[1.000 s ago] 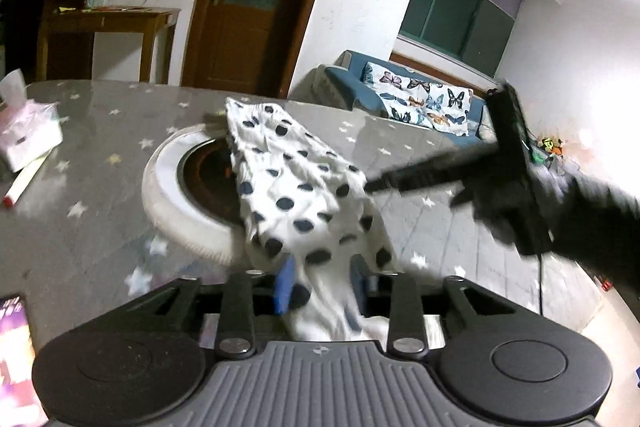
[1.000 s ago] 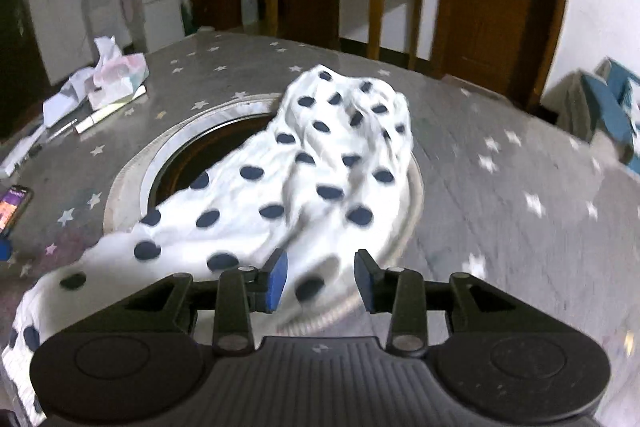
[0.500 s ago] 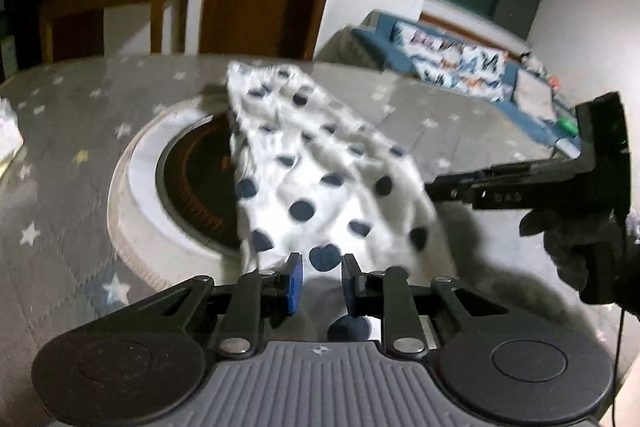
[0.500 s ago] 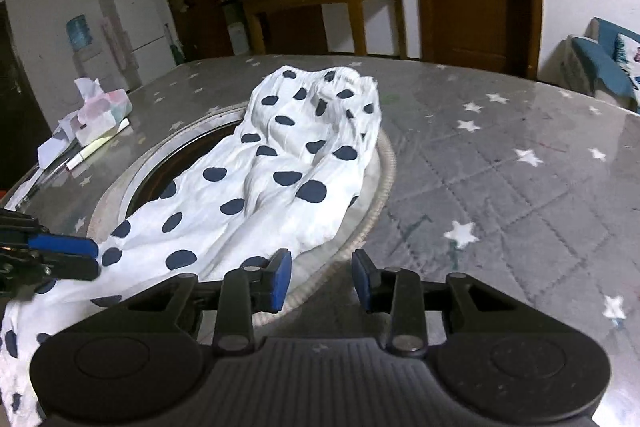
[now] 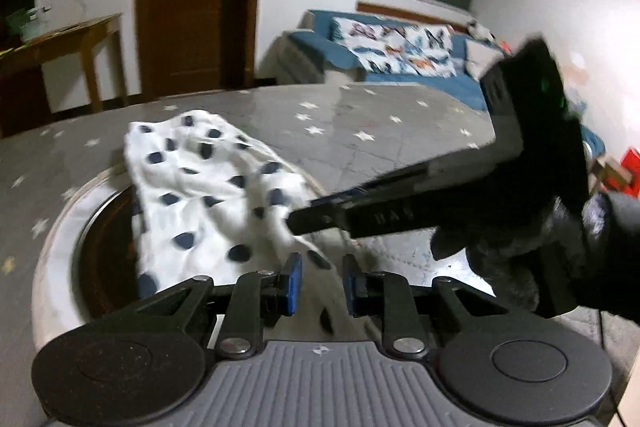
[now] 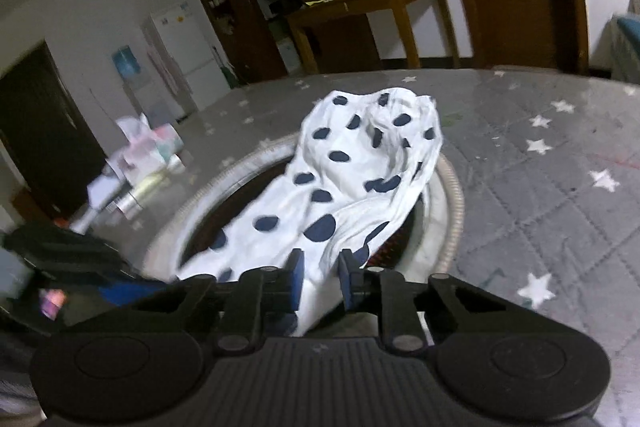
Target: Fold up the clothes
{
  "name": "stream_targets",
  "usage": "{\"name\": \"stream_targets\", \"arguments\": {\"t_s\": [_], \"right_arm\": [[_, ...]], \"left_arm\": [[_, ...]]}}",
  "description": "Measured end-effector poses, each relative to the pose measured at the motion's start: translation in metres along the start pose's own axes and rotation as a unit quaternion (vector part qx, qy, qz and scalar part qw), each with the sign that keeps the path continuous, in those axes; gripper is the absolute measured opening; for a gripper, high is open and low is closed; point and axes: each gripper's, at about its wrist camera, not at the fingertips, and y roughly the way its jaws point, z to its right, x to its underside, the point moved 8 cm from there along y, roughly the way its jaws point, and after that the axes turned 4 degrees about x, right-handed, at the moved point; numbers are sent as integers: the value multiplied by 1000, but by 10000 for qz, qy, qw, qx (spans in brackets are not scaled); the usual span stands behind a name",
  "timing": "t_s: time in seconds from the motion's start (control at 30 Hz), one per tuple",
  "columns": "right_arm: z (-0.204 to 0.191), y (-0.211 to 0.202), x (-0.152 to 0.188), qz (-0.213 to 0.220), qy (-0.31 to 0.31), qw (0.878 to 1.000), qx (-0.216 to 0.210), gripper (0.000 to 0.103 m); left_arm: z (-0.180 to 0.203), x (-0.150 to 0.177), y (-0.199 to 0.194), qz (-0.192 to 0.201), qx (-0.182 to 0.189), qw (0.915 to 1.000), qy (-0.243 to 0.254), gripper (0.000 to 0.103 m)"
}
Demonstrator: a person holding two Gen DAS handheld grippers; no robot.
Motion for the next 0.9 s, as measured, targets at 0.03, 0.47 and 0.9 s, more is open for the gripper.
{"name": "stream_targets", "arguments": {"t_s": [0.03,0.47,0.9], "right_arm": [[0,0,-3,13,88,9999,-130,18],[24,-17,-12,277,540,9978,-256,19],[20,15,20,-101,813,9953,-516,24]], "left_arm": [[0,-1,8,-53,-10,10000,37,24],[-41,13,41,-295,138,9958,-856,23],[-49,13,33,-106,418,9915,-1226,24]]}}
